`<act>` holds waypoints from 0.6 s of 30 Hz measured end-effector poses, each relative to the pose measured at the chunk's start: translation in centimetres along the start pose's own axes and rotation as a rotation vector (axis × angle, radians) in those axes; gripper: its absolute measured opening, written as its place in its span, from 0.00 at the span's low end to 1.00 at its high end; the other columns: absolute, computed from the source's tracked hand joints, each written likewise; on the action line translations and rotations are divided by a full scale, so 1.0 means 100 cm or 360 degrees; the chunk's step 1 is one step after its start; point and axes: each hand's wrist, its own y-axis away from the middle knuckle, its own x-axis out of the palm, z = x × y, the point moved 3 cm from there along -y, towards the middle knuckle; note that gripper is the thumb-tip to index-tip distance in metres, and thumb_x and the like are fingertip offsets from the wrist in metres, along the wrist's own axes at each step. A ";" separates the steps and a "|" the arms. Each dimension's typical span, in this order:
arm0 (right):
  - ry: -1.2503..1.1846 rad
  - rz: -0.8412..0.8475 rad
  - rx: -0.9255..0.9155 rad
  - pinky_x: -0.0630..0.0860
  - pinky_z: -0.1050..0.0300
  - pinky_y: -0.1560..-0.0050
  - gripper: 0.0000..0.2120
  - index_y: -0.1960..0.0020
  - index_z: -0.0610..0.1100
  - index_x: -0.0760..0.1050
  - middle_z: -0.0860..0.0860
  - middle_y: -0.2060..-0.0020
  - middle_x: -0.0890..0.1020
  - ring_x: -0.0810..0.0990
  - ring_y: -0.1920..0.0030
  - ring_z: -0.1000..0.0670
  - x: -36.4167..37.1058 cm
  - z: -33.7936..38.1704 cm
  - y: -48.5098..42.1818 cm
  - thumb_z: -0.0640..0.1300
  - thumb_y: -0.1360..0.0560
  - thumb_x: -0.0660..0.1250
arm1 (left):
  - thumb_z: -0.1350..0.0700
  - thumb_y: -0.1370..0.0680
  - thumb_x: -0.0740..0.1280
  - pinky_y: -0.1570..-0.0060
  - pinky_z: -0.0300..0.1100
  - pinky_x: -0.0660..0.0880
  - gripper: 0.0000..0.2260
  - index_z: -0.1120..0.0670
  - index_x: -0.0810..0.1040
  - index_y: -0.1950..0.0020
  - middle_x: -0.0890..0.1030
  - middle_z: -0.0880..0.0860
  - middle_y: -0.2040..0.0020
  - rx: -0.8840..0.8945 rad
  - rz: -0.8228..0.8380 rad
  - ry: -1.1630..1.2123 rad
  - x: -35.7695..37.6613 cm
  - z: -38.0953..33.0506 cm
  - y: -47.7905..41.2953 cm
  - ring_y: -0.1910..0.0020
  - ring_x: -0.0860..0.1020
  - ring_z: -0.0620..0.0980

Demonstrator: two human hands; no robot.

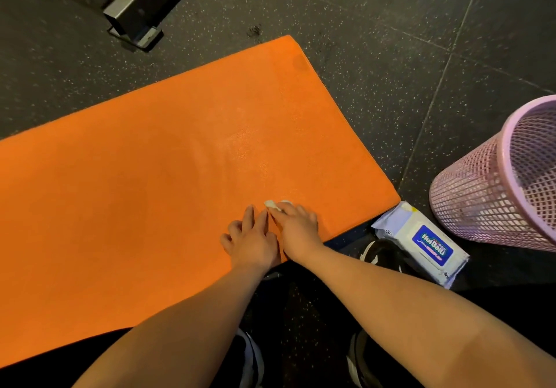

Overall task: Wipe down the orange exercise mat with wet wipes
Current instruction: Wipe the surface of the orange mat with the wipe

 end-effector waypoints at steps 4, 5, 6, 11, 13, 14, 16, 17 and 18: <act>0.0004 -0.0130 0.0340 0.59 0.50 0.36 0.31 0.19 0.50 0.58 0.50 0.22 0.61 0.62 0.29 0.45 -0.018 -0.024 -0.013 0.35 0.20 0.56 | 0.45 0.18 0.53 0.29 0.58 0.51 0.25 0.38 0.55 0.21 0.47 0.45 0.18 0.0037 0.0000 -0.0037 -0.001 0.001 -0.004 0.27 0.54 0.57; -0.0002 -0.0158 0.0405 0.59 0.49 0.38 0.31 0.19 0.50 0.59 0.51 0.22 0.61 0.63 0.30 0.45 -0.020 -0.027 -0.016 0.35 0.20 0.56 | 0.45 0.18 0.53 0.28 0.58 0.51 0.24 0.38 0.55 0.21 0.47 0.46 0.18 0.0041 -0.0008 -0.0041 -0.001 0.000 -0.007 0.26 0.54 0.57; -0.0008 -0.0156 0.0424 0.60 0.49 0.38 0.30 0.19 0.50 0.59 0.51 0.22 0.61 0.63 0.30 0.45 -0.021 -0.027 -0.018 0.35 0.20 0.56 | 0.45 0.18 0.53 0.28 0.58 0.51 0.24 0.38 0.56 0.21 0.48 0.46 0.18 0.0038 -0.0016 -0.0040 -0.003 -0.001 -0.009 0.26 0.53 0.57; -0.0038 0.0038 0.0005 0.60 0.47 0.33 0.27 0.19 0.52 0.59 0.52 0.20 0.59 0.60 0.26 0.44 -0.007 0.006 -0.012 0.40 0.17 0.56 | 0.45 0.18 0.52 0.30 0.58 0.51 0.24 0.37 0.55 0.21 0.47 0.46 0.17 0.0034 -0.0018 0.0011 -0.010 -0.008 -0.029 0.25 0.52 0.56; 0.0033 0.0010 -0.0021 0.60 0.48 0.35 0.28 0.19 0.52 0.59 0.52 0.20 0.59 0.60 0.26 0.45 -0.010 0.000 -0.018 0.39 0.17 0.56 | 0.45 0.18 0.52 0.30 0.58 0.50 0.24 0.38 0.55 0.21 0.47 0.46 0.17 0.0048 -0.0010 -0.0015 -0.013 -0.009 -0.036 0.25 0.51 0.56; 0.0081 -0.0021 0.0036 0.59 0.48 0.35 0.29 0.19 0.51 0.58 0.51 0.20 0.59 0.60 0.27 0.45 -0.013 -0.006 -0.022 0.38 0.18 0.56 | 0.45 0.18 0.53 0.30 0.58 0.50 0.24 0.38 0.54 0.20 0.46 0.47 0.17 0.0057 0.0009 -0.0036 -0.012 -0.008 -0.038 0.24 0.50 0.57; 0.0110 -0.0122 0.0236 0.59 0.49 0.36 0.30 0.19 0.50 0.57 0.51 0.21 0.60 0.61 0.29 0.45 -0.025 -0.022 -0.030 0.36 0.19 0.55 | 0.44 0.17 0.52 0.30 0.59 0.50 0.24 0.38 0.54 0.20 0.45 0.46 0.18 0.0071 0.0030 -0.0056 -0.010 -0.004 -0.042 0.24 0.49 0.57; 0.0099 -0.0160 0.0329 0.59 0.49 0.36 0.30 0.20 0.50 0.58 0.51 0.21 0.60 0.61 0.29 0.45 -0.030 -0.029 -0.033 0.35 0.20 0.55 | 0.43 0.18 0.52 0.30 0.59 0.50 0.24 0.38 0.53 0.20 0.45 0.46 0.18 0.0075 0.0035 -0.0051 -0.009 -0.002 -0.042 0.24 0.49 0.56; 0.0090 -0.0177 0.0379 0.59 0.49 0.34 0.29 0.20 0.49 0.59 0.51 0.21 0.60 0.60 0.29 0.44 -0.032 -0.034 -0.036 0.35 0.20 0.55 | 0.43 0.18 0.52 0.30 0.59 0.49 0.24 0.38 0.53 0.20 0.45 0.46 0.18 0.0078 0.0031 -0.0038 -0.007 -0.002 -0.042 0.24 0.49 0.56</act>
